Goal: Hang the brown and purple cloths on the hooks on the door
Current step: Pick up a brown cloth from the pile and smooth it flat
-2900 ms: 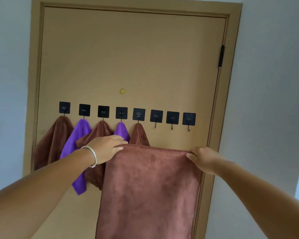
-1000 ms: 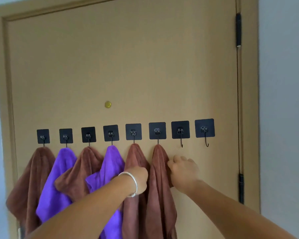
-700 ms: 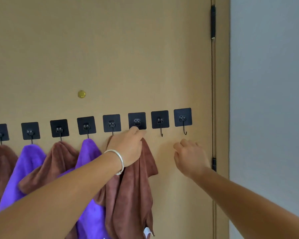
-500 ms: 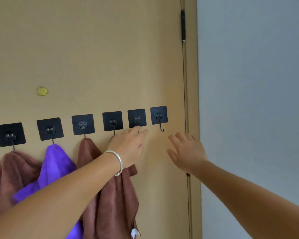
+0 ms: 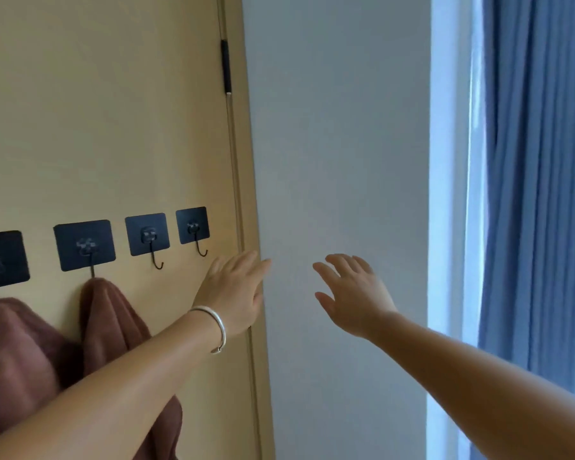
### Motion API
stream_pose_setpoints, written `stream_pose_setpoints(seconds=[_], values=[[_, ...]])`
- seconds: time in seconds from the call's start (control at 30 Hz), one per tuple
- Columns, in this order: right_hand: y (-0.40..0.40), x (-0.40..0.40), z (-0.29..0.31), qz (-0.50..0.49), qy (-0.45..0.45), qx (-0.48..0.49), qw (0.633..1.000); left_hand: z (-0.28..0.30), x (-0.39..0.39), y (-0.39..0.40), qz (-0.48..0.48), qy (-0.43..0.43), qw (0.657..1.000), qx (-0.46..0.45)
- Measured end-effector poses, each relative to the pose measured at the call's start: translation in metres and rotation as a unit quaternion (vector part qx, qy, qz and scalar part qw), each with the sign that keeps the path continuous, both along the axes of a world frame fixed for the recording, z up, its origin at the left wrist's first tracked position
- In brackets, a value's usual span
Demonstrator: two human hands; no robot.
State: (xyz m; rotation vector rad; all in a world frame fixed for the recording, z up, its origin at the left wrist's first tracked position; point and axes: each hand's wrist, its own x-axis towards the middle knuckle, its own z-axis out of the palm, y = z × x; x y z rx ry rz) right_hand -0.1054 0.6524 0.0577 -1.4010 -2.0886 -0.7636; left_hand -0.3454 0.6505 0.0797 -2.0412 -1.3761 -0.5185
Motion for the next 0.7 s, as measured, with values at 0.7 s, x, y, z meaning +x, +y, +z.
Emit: stream_pose_setpoints(seconds=[0.7], values=[[-0.348, 0.316, 0.015, -0.41, 0.019, 0.031, 0.911, 0.004, 0.396, -0.152, -0.391, -0.005, 0.92, -0.021]])
